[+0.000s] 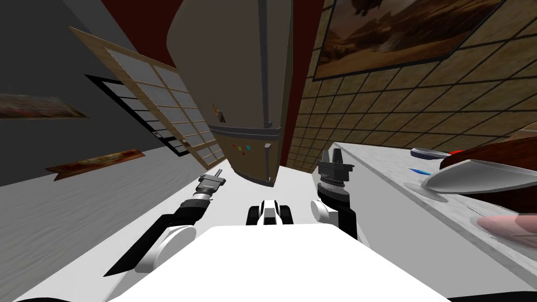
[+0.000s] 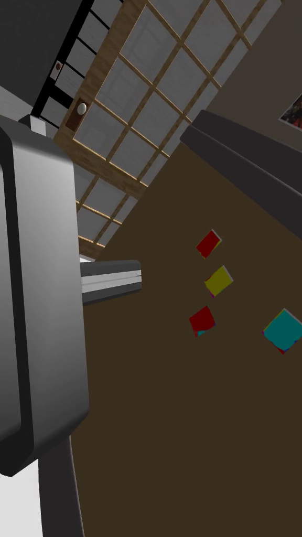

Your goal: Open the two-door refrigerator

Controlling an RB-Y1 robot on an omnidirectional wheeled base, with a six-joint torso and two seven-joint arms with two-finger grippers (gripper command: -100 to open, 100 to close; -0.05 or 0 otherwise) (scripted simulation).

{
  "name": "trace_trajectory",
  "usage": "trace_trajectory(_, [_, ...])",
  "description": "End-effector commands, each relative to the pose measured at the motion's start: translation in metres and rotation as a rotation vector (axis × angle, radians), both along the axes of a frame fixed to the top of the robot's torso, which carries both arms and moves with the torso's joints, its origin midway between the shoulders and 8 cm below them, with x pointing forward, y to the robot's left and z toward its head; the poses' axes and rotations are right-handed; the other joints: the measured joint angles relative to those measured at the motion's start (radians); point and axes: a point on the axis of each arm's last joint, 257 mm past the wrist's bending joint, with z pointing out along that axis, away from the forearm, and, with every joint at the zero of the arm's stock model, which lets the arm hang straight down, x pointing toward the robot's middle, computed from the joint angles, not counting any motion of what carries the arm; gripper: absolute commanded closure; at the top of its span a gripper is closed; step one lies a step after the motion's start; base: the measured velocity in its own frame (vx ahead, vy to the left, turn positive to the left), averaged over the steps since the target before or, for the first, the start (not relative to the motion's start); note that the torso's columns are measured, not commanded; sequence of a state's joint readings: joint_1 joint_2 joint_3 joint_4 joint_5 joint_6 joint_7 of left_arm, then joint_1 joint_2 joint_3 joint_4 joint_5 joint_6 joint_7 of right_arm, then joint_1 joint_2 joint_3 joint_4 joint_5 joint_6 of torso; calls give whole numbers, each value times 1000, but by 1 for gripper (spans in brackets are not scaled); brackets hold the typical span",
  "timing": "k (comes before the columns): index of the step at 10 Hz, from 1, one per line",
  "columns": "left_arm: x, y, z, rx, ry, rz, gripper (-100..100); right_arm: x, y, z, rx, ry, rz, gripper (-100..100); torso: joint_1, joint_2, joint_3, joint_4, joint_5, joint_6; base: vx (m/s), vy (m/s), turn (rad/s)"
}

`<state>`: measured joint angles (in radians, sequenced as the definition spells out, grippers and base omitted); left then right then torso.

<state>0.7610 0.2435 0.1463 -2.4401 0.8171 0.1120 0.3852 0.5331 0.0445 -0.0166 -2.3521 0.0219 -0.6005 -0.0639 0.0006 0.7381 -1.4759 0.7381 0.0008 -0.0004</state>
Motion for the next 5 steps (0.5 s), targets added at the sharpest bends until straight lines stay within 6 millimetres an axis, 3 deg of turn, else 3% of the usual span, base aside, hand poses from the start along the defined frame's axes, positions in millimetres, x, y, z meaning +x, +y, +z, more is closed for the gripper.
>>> trace_trajectory(1, [3, -9, -1, -1, 2, -28, 100, 0, 0, 0, 0, 0, 0, 0, -4, 0, 0, 0, -2, 0, -204, 207, -57])
trace_trajectory(2, [2, -7, -1, -1, 3, -25, 100, 0, 0, 0, 0, 0, 0, 0, -4, -1, 0, 0, -2, 0, -88, 91, -13])
trace_trajectory(3, [6, -7, -9, -12, 8, -20, -100, 0, 0, 0, 0, 0, 0, 0, -9, -6, -4, -2, -3, 0, 15, -32, -62])
trace_trajectory(5, [13, -7, -23, -30, 17, -13, -100, 0, 0, 0, 1, 0, 0, 0, -11, -9, -6, -3, -4, 1, 89, -142, -76])
